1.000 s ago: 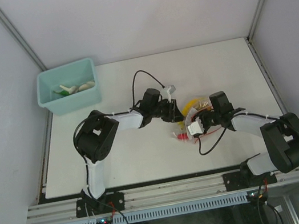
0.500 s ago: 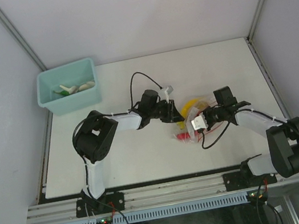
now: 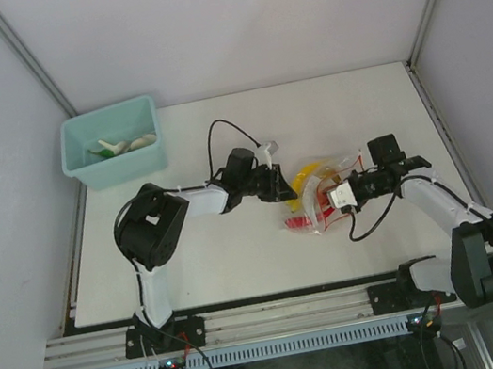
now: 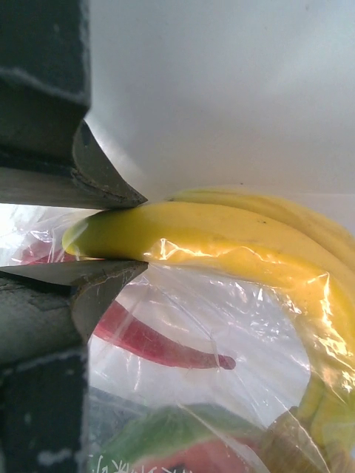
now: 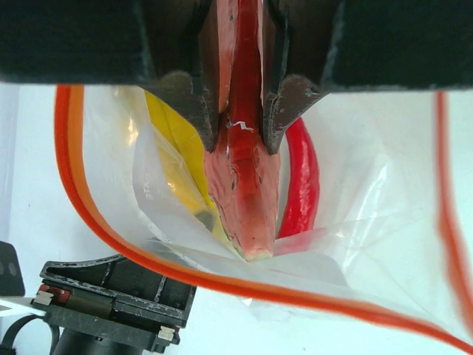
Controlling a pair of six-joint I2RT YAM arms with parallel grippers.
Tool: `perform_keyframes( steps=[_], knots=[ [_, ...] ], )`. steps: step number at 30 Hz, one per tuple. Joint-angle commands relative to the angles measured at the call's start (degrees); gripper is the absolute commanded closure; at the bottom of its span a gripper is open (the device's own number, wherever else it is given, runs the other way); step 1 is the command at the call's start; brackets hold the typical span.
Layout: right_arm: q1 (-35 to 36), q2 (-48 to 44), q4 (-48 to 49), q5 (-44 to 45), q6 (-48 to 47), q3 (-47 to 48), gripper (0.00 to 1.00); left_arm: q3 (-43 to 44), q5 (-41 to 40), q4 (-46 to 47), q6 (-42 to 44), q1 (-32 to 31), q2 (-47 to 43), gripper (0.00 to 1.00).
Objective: Open the zip-top bag and remove the fake food
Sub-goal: Pick up the fake fruit from the zipper food storage bag.
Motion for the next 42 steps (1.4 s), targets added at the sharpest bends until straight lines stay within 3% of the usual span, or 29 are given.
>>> perform_keyframes(
  steps=[1,8,14,19,27,35,42],
  knots=[
    [-1.94,-2.31,-13.45,-4.69,-8.86,2.77,1.0,-2.07,-4.45,-4.6,2.52,2.11,-2.81,0.75],
    [-6.57,-4.92,-20.25,-9.48,-12.22,3.4,1.0,1.47,-4.63,-10.66,7.15,2.71,-2.79,0.74],
    [-8.99,-6.78,-16.01,-14.25,-2.26,3.96,1.0,4.65,-5.29,-15.95,11.6,3.03,-2.5,0.74],
    [-10.18,-6.87,-16.27,-15.4,0.78,5.21,1.0,5.5,-5.46,-17.24,12.83,3.71,-2.74,0.73],
    [-11.99,-6.8,-25.27,-19.27,2.02,9.89,1.0,5.45,-6.85,-16.62,10.16,3.94,-5.88,0.59],
    [-12.43,-7.06,-19.09,-21.81,30.08,13.12,1.0,-1.49,-11.89,-6.87,4.72,3.94,-15.94,0.39],
    [-12.41,-6.77,-6.49,-22.88,59.05,13.64,1.0,-7.35,-14.28,-1.12,4.73,3.94,-25.59,0.37]
  ],
)
